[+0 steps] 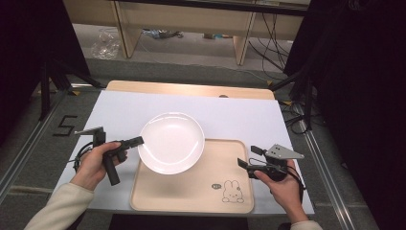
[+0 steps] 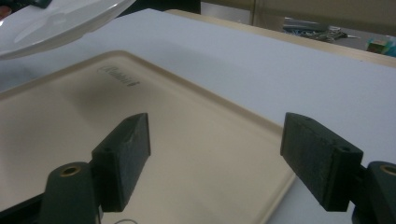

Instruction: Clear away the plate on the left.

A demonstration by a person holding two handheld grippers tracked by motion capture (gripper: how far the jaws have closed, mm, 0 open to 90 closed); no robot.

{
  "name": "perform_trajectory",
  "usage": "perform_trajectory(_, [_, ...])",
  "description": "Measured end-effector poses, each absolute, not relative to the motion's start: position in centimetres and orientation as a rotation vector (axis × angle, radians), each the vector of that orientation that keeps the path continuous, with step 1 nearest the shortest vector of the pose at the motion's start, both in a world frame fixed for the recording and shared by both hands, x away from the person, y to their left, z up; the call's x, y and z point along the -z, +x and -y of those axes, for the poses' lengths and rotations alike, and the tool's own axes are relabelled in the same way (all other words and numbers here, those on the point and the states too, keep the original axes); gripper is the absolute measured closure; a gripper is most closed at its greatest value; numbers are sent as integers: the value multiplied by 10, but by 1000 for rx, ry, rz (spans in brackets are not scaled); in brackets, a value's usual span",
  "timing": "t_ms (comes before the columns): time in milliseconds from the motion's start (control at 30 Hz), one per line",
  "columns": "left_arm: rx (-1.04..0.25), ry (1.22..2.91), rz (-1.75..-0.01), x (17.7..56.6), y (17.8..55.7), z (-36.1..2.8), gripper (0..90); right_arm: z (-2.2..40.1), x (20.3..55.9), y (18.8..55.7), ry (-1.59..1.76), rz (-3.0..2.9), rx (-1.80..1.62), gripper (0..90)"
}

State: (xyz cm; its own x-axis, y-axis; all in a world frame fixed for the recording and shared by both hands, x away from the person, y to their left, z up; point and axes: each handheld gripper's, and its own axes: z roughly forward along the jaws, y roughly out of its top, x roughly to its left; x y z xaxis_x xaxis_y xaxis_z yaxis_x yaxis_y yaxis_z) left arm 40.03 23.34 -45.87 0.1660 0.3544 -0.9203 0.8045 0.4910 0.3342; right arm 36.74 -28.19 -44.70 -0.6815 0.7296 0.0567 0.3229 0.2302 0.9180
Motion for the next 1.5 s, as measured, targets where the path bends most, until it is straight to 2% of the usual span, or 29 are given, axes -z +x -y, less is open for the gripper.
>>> perform_trajectory(1500, [482, 1189, -1413, 472, 405, -201, 871, 285, 446, 368, 967, -2123, -1428, 252])
